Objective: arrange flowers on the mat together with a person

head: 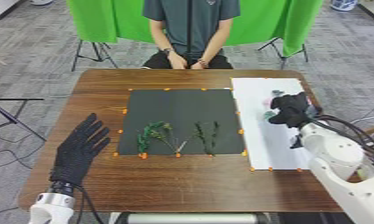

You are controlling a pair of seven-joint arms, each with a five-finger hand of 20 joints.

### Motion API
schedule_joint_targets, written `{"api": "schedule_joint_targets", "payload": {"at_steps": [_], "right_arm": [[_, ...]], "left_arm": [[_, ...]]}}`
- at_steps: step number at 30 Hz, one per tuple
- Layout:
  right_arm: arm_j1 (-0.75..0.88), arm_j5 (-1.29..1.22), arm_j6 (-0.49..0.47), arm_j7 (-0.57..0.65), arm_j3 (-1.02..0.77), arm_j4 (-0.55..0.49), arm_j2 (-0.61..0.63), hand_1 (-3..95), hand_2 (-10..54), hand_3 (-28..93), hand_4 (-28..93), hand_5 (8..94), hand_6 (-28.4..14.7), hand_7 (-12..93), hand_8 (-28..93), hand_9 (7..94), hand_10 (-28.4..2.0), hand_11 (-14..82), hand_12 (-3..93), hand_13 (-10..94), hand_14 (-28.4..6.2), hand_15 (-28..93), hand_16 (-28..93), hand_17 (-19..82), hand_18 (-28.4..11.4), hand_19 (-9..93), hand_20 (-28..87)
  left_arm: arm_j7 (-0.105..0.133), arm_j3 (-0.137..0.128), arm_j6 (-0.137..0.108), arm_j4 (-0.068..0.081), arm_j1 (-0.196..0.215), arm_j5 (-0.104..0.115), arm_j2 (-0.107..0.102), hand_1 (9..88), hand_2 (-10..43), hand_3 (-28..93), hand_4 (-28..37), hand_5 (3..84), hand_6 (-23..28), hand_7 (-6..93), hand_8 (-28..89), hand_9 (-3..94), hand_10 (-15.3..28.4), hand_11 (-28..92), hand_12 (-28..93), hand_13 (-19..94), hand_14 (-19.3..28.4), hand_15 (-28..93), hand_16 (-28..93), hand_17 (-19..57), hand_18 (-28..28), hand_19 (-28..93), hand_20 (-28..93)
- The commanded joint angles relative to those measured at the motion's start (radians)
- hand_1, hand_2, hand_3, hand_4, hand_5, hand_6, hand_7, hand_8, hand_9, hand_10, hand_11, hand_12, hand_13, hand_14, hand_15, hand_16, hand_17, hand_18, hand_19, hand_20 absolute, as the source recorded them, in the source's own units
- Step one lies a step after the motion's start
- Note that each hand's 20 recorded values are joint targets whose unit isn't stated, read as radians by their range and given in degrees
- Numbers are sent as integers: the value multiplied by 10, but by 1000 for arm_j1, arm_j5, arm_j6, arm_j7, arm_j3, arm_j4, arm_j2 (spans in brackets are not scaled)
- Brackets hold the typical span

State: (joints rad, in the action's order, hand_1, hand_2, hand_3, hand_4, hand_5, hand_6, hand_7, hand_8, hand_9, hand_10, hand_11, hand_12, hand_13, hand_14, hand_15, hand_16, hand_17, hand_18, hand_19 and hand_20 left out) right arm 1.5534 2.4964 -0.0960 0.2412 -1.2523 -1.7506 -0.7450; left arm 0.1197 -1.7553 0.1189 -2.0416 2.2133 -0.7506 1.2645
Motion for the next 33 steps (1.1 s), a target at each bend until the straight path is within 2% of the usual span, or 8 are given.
{"api": "schedule_joint_targets", "payload": {"at_steps": [1,10,14,17,21,27,30,33], "right_arm": [[-27,7,-5,17,40,35,-7,317,-95,806,-283,491,10,329,-174,540,-90,269,213,513,-95,762,175,160,-188,680,394],[-46,30,77,11,93,66,-12,359,-95,812,-282,520,18,410,-190,622,-91,380,247,588,-73,735,201,182,-185,687,393],[-49,20,152,-6,110,77,-13,458,-95,765,-283,575,24,500,-13,768,-59,205,457,650,-64,717,224,211,-182,698,395],[-62,13,203,-13,130,70,-16,494,-69,779,-280,635,24,501,11,826,-56,196,493,698,-61,719,235,237,-182,716,397],[-112,-9,251,-48,175,36,-31,499,-89,798,-282,673,23,484,10,848,-60,221,486,723,-59,727,238,251,-185,730,399],[-275,-56,286,-129,316,-6,-97,499,-94,803,-283,689,21,477,3,859,-61,215,484,729,-59,726,241,255,-184,734,398],[-386,-98,276,-185,410,-3,-167,499,-95,802,-283,689,21,477,4,859,-61,214,486,729,-58,726,242,256,-184,733,397],[-459,-117,265,-241,476,17,-238,499,-95,803,-283,689,21,477,4,859,-61,210,487,729,-58,725,243,256,-183,734,396]], "left_arm": [[-9,5,-5,0,9,0,5,275,-25,682,-252,284,29,192,-100,237,107,162,177,209,127,201,37,-104,210,418,87],[-21,0,3,4,1,-1,10,275,-24,681,-252,284,30,192,-101,240,108,161,175,211,128,203,35,-104,210,419,86],[-24,-2,5,5,0,0,10,275,-24,682,-252,284,29,192,-100,242,108,162,176,211,127,202,33,-104,210,418,86],[-22,-4,-1,2,3,3,3,276,-24,681,-254,284,29,192,-100,242,108,162,175,211,127,202,34,-104,210,418,86],[-17,-18,-6,-7,23,12,-30,274,-24,683,-254,284,29,192,-100,243,108,161,175,211,127,203,34,-104,209,418,86],[-5,-89,-35,-20,94,33,-100,274,-24,682,-254,284,28,194,-101,243,108,161,175,211,127,203,34,-104,209,418,86],[1,-121,-44,-23,120,57,-118,275,-24,682,-254,283,28,195,-102,243,108,161,175,212,126,203,33,-104,209,418,87],[7,-135,-54,-19,136,54,-127,275,-24,682,-254,282,27,196,-102,243,108,160,175,213,126,203,33,-104,210,418,86]]}}
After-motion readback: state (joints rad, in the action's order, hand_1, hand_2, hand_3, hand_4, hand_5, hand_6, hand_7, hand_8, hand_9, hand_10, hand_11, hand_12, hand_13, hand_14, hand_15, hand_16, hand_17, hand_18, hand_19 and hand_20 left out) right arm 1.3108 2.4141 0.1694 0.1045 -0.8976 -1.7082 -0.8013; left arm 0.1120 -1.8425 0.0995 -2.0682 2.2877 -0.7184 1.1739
